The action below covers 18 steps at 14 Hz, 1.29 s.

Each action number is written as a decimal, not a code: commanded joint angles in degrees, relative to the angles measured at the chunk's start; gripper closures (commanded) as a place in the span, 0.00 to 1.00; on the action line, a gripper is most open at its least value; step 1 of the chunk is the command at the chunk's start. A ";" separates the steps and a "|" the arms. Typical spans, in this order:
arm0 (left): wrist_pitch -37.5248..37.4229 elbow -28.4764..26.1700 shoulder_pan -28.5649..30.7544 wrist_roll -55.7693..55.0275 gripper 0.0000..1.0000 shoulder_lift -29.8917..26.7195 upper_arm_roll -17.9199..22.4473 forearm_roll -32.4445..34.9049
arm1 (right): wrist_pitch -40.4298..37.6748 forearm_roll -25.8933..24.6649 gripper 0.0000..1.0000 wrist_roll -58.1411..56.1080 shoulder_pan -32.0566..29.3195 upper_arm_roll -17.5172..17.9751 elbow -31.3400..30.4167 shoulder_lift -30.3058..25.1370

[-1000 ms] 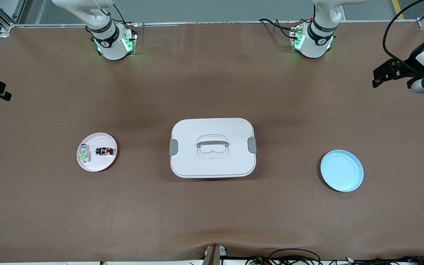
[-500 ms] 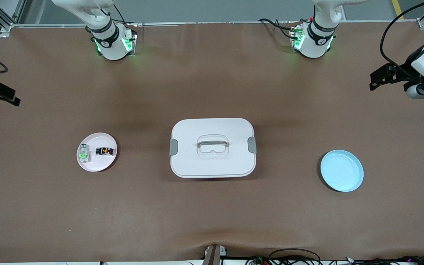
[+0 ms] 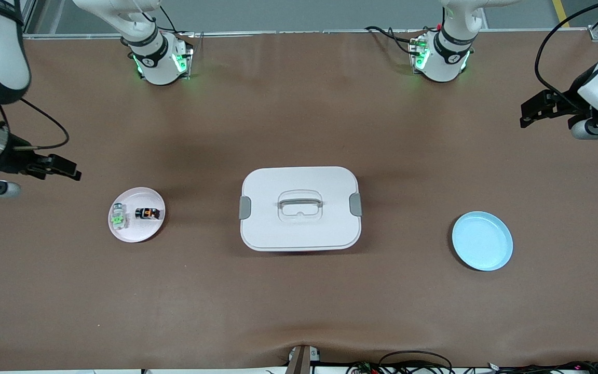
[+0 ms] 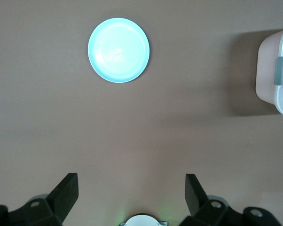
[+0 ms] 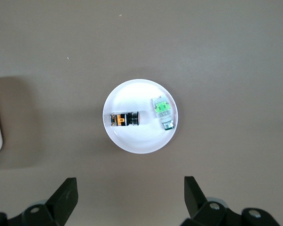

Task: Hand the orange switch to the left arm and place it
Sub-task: 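Lower the right gripper and grasp the black-orange switch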

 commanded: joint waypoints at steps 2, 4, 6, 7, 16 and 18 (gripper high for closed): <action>-0.47 -0.44 0.36 -0.41 0.00 -0.45 -0.41 0.06 | 9.92 1.08 0.00 0.80 3.10 0.03 -9.52 -0.78; -0.38 -0.53 0.36 -0.41 0.00 -0.45 -0.41 0.06 | 18.45 0.99 0.00 0.80 4.42 0.03 -14.54 1.32; -0.38 -0.79 0.36 -0.32 0.00 -0.45 -0.41 0.06 | 23.48 0.99 0.00 0.72 5.66 0.03 -15.79 4.91; -0.30 -0.79 0.36 -0.32 0.00 -0.45 -0.41 0.06 | 25.76 0.99 0.00 0.63 5.66 0.03 -15.70 7.02; 0.23 -1.23 0.18 -0.32 0.00 -0.28 -0.50 0.06 | 40.28 0.90 0.00 0.19 7.77 0.03 -14.74 20.48; 0.23 -1.23 0.18 -0.32 0.00 -0.28 -0.50 0.06 | 42.55 0.90 0.00 0.19 7.86 0.03 -14.64 22.24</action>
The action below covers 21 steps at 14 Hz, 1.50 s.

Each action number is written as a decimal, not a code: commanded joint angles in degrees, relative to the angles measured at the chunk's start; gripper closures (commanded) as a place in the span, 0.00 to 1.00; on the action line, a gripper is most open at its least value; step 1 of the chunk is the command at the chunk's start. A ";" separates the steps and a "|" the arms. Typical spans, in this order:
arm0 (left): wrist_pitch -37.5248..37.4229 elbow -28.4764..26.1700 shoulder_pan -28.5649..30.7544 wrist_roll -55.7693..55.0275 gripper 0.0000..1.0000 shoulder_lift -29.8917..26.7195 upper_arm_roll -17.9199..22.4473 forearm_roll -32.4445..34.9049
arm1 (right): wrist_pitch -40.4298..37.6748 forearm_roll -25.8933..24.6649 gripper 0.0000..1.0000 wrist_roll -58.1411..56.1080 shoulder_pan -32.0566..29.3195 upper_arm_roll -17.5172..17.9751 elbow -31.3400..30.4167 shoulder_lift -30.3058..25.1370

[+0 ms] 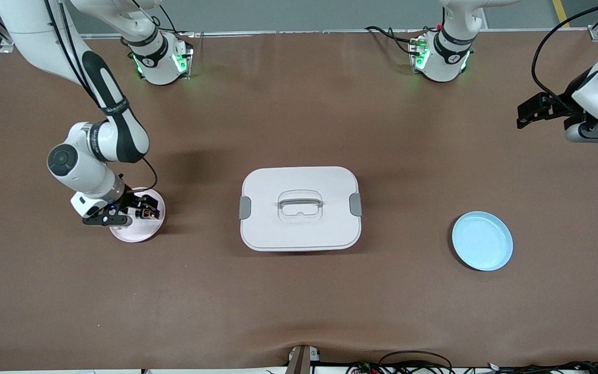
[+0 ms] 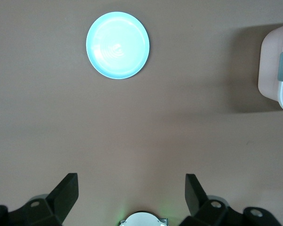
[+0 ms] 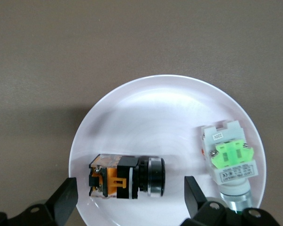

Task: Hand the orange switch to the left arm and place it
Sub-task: 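Lower the right gripper and grasp the black-orange switch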

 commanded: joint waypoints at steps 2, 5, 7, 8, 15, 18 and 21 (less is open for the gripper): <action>0.18 -0.26 0.21 -0.41 0.00 -0.35 -0.44 0.06 | 2.49 0.69 0.00 -0.10 0.71 -0.35 1.29 3.13; 0.27 -0.26 0.21 -0.41 0.00 -0.35 -0.44 0.06 | 2.85 0.69 0.00 -0.10 0.71 -0.35 1.29 3.49; 0.27 -0.26 0.21 -0.41 0.00 -0.35 -0.44 0.06 | 2.94 0.69 0.00 -0.10 0.71 -0.26 1.29 3.58; 0.27 -0.26 0.21 -0.41 0.00 -0.44 -0.44 0.06 | 2.94 0.69 0.00 -0.10 0.79 -0.34 1.29 3.75; 0.27 -0.26 0.12 -0.41 0.00 -0.53 -0.44 0.06 | 3.29 0.95 1.00 0.69 1.41 -0.26 1.38 4.19; 0.27 -0.26 0.12 -0.41 0.00 -0.53 -0.44 0.06 | 2.76 1.04 1.00 0.70 0.88 -0.26 1.72 4.10; 0.53 -0.26 -0.06 -0.32 0.00 -0.44 -0.44 0.06 | -3.79 1.13 1.00 1.39 0.71 -0.26 4.17 1.66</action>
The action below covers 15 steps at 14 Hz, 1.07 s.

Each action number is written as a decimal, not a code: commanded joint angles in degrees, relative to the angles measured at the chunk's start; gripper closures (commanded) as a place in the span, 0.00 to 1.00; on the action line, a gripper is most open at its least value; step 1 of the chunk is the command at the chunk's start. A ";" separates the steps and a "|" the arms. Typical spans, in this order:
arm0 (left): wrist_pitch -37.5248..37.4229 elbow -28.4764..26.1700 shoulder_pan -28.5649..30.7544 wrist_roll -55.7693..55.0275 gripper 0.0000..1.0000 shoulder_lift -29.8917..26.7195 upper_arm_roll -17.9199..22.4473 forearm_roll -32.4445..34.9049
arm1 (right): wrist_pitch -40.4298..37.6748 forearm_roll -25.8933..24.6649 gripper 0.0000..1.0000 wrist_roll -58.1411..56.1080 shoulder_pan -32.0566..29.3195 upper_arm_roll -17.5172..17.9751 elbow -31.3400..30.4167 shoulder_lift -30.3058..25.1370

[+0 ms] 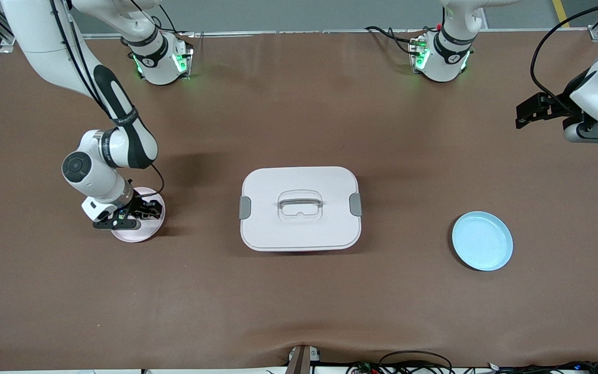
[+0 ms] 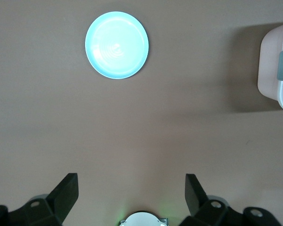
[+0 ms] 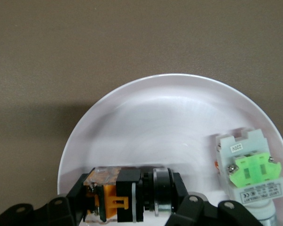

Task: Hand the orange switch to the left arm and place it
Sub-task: 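Lower the right gripper and grasp the black-orange switch, then lift the switch over the box while the left gripper reaches toward it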

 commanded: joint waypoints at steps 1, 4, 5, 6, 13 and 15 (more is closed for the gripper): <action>0.45 -0.16 0.03 -0.41 0.00 -0.44 -0.55 0.06 | -11.58 1.02 1.00 2.17 -0.02 -0.01 5.30 -3.18; 0.37 -0.43 0.03 -0.32 0.00 -0.44 -0.91 0.06 | -25.67 1.02 1.00 7.70 0.15 -0.01 12.61 -5.30; 0.28 -0.43 0.03 -0.41 0.00 -0.44 -0.91 -0.11 | -27.53 1.45 1.00 10.51 0.41 0.08 13.32 -6.17; 0.28 -0.34 -0.15 -0.50 0.00 -0.44 -1.00 -0.55 | -28.94 4.50 1.00 13.58 0.59 0.25 13.42 -7.05; 0.28 0.80 -0.32 -8.83 0.00 -0.26 -6.61 -2.91 | -37.64 17.28 1.00 43.60 9.27 0.61 19.37 -12.25; 0.37 1.07 -0.32 -11.56 0.00 -0.26 -7.93 -4.85 | -38.88 17.19 1.00 56.09 14.19 0.61 24.12 -11.64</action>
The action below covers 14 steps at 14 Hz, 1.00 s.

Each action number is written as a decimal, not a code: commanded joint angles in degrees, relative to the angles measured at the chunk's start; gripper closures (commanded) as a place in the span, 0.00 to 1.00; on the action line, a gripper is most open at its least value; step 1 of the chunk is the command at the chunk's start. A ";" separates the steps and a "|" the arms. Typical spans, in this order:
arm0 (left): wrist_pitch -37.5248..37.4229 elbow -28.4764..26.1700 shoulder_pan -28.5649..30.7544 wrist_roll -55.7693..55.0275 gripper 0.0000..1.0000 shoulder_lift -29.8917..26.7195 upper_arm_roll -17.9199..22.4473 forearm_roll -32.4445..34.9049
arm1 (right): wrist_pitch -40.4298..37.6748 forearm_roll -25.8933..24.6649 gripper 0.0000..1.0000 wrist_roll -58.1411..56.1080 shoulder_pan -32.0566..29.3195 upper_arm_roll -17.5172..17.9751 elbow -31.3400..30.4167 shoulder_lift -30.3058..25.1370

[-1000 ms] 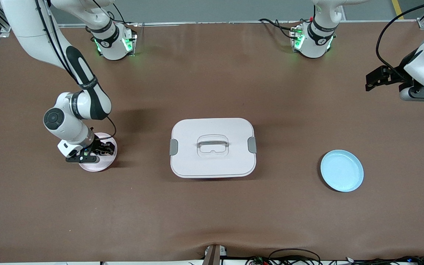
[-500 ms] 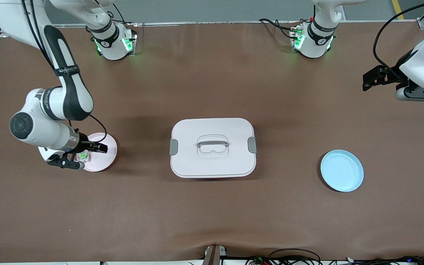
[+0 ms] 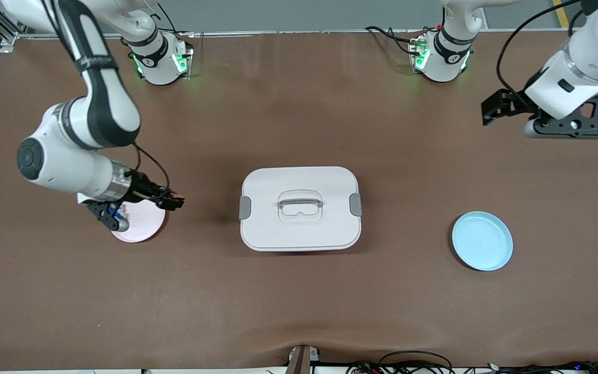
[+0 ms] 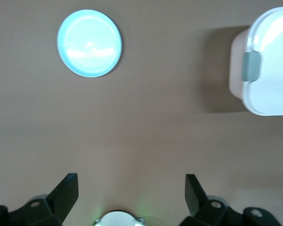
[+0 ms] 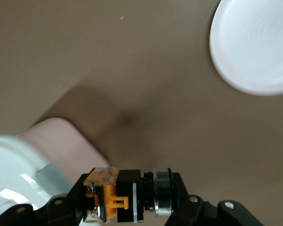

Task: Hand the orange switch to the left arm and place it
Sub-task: 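Lift the switch over the box while the left gripper reaches toward it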

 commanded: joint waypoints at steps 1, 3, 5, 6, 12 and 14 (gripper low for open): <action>0.10 0.90 0.20 -3.07 0.00 -0.25 -1.63 -2.10 | -1.80 0.86 1.00 15.22 6.40 -0.52 5.93 0.13; 0.28 0.90 0.19 -5.17 0.00 -0.08 -3.91 -2.28 | -1.80 1.12 1.00 24.01 9.92 -0.52 10.15 0.65; 1.24 0.82 0.19 -6.24 0.00 0.28 -5.76 -4.45 | -1.71 2.08 1.00 31.23 12.57 -0.52 13.84 2.49; 1.42 0.81 0.19 -6.85 0.00 0.54 -5.77 -7.43 | -1.54 4.61 1.00 33.96 13.45 -0.52 15.08 3.37; 9.93 0.29 -1.82 -19.32 0.00 3.44 -9.10 -19.31 | -1.19 9.38 1.00 49.34 20.03 -0.52 23.07 8.90; 15.02 -1.20 -2.09 -20.83 0.00 4.58 -10.68 -21.34 | -1.18 10.09 1.00 55.84 21.88 -0.52 28.68 13.20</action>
